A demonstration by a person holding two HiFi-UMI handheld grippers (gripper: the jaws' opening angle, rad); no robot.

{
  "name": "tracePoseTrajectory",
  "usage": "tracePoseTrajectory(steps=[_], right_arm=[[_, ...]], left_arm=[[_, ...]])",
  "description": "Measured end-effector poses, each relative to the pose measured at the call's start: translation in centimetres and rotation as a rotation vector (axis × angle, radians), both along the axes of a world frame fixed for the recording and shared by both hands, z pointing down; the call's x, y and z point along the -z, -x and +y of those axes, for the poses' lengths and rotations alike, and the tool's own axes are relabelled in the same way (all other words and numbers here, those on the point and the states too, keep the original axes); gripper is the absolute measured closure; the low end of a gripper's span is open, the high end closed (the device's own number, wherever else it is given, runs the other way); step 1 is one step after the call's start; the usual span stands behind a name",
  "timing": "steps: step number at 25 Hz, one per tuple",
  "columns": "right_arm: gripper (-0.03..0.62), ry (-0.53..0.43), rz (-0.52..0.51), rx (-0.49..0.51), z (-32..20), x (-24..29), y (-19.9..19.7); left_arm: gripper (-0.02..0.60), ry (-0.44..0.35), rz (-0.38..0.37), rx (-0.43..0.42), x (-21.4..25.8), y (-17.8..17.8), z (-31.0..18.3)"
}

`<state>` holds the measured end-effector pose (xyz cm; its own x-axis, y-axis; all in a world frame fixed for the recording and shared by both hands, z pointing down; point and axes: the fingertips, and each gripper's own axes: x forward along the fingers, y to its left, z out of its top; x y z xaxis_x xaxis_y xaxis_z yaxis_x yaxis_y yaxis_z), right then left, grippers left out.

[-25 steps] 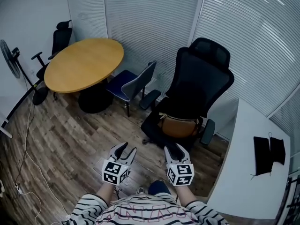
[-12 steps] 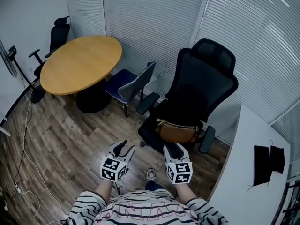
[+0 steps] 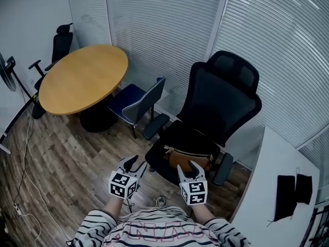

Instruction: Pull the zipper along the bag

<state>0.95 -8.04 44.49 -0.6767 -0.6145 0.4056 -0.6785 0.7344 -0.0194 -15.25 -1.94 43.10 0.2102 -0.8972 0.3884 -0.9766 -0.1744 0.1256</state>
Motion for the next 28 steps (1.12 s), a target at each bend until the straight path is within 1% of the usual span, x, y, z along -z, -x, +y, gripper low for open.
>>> tracePoseTrajectory(steps=[6, 11, 14, 18, 22, 25, 28], right_arm=[[0.418, -0.009, 0.032, 0.052, -2.7, -1.1, 0.5], [0.418, -0.032, 0.068, 0.066, -4.6, -2.0, 1.5], [0.418, -0.019, 0.082, 0.051, -5.3, -2.8, 2.1], [0.418, 0.000, 0.127, 0.023, -5.5, -4.8, 2.7], [0.418, -0.026, 0.197, 0.031, -6.5, -6.8, 3.9], [0.418, -0.030, 0.246, 0.028, -7.0, -8.6, 4.7], [0.418, -0.050, 0.298, 0.048, -7.5, -10.6, 5.6]], left_arm=[[0.431, 0.043, 0.076, 0.035, -1.9, 0.6, -3.0], [0.431, 0.073, 0.165, 0.051, -3.4, 1.9, -5.3], [0.431, 0.099, 0.210, 0.021, -4.6, 2.2, -6.7], [0.431, 0.155, 0.271, -0.028, -6.8, 2.4, -8.4], [0.431, 0.204, 0.318, -0.080, -9.0, 2.5, -10.6], [0.431, 0.241, 0.340, -0.127, -10.7, 2.4, -11.8], [0.431, 0.274, 0.359, -0.163, -12.7, 2.3, -13.0]])
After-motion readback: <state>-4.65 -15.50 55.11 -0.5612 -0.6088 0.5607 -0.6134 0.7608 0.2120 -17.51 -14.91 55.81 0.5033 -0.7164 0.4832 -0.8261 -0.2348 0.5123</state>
